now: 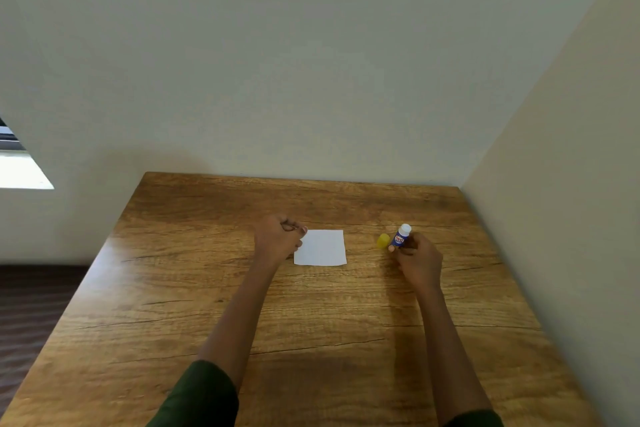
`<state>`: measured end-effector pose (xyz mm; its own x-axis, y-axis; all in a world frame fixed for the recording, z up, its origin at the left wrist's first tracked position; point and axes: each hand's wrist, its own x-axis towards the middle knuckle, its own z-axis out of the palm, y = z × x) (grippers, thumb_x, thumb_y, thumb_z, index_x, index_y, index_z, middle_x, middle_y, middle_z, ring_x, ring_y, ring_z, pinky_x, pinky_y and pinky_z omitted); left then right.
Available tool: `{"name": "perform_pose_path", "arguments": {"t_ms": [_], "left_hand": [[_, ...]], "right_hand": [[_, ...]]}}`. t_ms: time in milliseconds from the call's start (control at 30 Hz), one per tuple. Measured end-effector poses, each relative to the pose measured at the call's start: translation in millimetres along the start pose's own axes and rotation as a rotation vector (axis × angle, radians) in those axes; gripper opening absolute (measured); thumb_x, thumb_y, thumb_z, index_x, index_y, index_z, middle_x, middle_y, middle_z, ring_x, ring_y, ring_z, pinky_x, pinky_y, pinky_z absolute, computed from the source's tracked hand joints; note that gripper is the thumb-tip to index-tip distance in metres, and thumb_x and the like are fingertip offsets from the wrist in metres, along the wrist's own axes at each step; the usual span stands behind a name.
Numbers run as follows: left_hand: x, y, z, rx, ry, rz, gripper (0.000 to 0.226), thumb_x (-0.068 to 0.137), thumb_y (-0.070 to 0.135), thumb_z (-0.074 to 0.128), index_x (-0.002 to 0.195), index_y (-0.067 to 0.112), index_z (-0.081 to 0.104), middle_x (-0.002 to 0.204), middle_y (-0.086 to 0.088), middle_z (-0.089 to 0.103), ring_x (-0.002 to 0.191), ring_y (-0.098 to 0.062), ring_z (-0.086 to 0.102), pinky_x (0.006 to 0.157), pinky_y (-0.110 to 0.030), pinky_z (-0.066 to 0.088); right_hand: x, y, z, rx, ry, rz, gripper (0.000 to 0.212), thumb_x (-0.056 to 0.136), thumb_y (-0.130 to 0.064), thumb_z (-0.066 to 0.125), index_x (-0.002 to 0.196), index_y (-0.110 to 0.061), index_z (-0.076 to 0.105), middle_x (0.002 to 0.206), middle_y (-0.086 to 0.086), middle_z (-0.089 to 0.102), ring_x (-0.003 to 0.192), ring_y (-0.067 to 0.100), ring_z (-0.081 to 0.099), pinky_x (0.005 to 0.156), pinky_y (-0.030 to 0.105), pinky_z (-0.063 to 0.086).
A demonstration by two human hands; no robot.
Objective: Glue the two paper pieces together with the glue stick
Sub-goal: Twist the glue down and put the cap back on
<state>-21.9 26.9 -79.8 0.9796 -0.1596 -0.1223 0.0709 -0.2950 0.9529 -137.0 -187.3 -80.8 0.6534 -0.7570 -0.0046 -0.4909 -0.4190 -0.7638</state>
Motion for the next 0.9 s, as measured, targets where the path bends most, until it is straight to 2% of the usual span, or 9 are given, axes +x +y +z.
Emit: {"name": "perform_pose_path", "arguments": {"t_ms": [167,267,367,433,500,600,667,767,900], "left_hand": [[1.9,1.7,-0.5,-0.079,-0.070,0.045,0.005,0.079,0.010,0.071,0.083,0.010,0.069,0.071,-0.004,0.069,0.063,-0.013,0.067,0.054,-0.018,0.055],[0.1,7.8,1.7,-0.155,-0.165,0.083,0.012,0.078,0.008,0.072,0.089,0.009,0.068,0.082,-0.007,0.070,0.076,-0.014,0.066,0.063,-0.021,0.056],[-2.7,14.7,4.6,-0.272,-0.249,0.111,0.016,0.078,0.008,0.070,0.094,0.009,0.068,0.092,-0.006,0.070,0.088,-0.015,0.065,0.069,-0.022,0.056],[-4.9,18.7,6.1,-0.339,-0.298,0.133,0.018,0.080,0.010,0.068,0.099,0.010,0.068,0.097,-0.003,0.070,0.094,-0.013,0.064,0.071,-0.018,0.054],[-5.6,21.5,6.8,-0.404,-0.364,0.114,0.021,0.085,0.016,0.063,0.105,0.012,0.067,0.105,-0.006,0.069,0.103,-0.017,0.063,0.081,-0.022,0.053],[-5.3,21.3,6.6,-0.493,-0.508,0.075,0.026,0.093,0.019,0.050,0.114,0.008,0.061,0.114,-0.012,0.064,0.108,-0.022,0.060,0.095,-0.035,0.046],[-6.3,20.0,5.2,-0.517,-0.575,0.060,0.029,0.096,0.018,0.043,0.118,0.007,0.058,0.118,-0.010,0.063,0.107,-0.019,0.060,0.093,-0.033,0.047],[-7.7,18.1,3.4,-0.524,-0.597,0.097,0.029,0.097,0.016,0.038,0.114,0.008,0.061,0.112,-0.008,0.067,0.104,-0.015,0.063,0.087,-0.024,0.051],[-7.2,16.8,3.0,-0.523,-0.522,0.128,0.024,0.095,0.014,0.044,0.106,0.009,0.065,0.101,-0.008,0.071,0.097,-0.018,0.065,0.089,-0.031,0.048]], "right_hand": [[1.8,-12.3,-1.5,0.024,-0.014,-0.097,0.029,0.078,-0.013,0.073,0.106,-0.011,0.065,0.103,0.007,0.070,0.096,0.022,0.063,0.074,0.025,0.041],[-5.6,-32.5,-0.9,0.085,-0.077,-0.194,0.027,0.081,-0.015,0.071,0.107,-0.012,0.062,0.093,-0.002,0.065,0.084,0.011,0.059,0.066,0.018,0.040],[-16.1,-52.7,6.4,0.137,-0.149,-0.253,0.027,0.085,-0.018,0.067,0.112,-0.013,0.062,0.095,-0.004,0.064,0.086,0.011,0.060,0.074,0.023,0.046],[-22.3,-63.1,12.3,0.194,-0.259,-0.248,0.023,0.087,-0.017,0.064,0.110,-0.012,0.063,0.095,-0.002,0.066,0.089,0.016,0.065,0.079,0.032,0.053],[-28.5,-69.1,18.0,0.320,-0.420,-0.215,0.020,0.090,-0.015,0.060,0.108,-0.006,0.063,0.091,0.003,0.066,0.089,0.023,0.068,0.082,0.037,0.057],[-35.2,-72.2,25.0,0.430,-0.600,-0.196,0.024,0.093,-0.014,0.056,0.112,-0.001,0.062,0.089,0.008,0.065,0.084,0.019,0.067,0.083,0.029,0.057],[-38.8,-73.7,29.4,0.452,-0.677,-0.191,0.026,0.094,-0.014,0.053,0.114,-0.001,0.061,0.086,0.005,0.065,0.080,0.013,0.067,0.084,0.027,0.056],[-41.0,-74.8,32.8,0.464,-0.728,-0.171,0.027,0.094,-0.016,0.053,0.116,-0.002,0.062,0.091,0.005,0.067,0.077,0.007,0.068,0.080,0.021,0.056],[-38.9,-74.9,33.7,0.488,-0.764,-0.128,0.033,0.094,-0.018,0.053,0.119,0.002,0.060,0.105,0.010,0.068,0.087,0.010,0.067,0.088,0.023,0.054]]}}
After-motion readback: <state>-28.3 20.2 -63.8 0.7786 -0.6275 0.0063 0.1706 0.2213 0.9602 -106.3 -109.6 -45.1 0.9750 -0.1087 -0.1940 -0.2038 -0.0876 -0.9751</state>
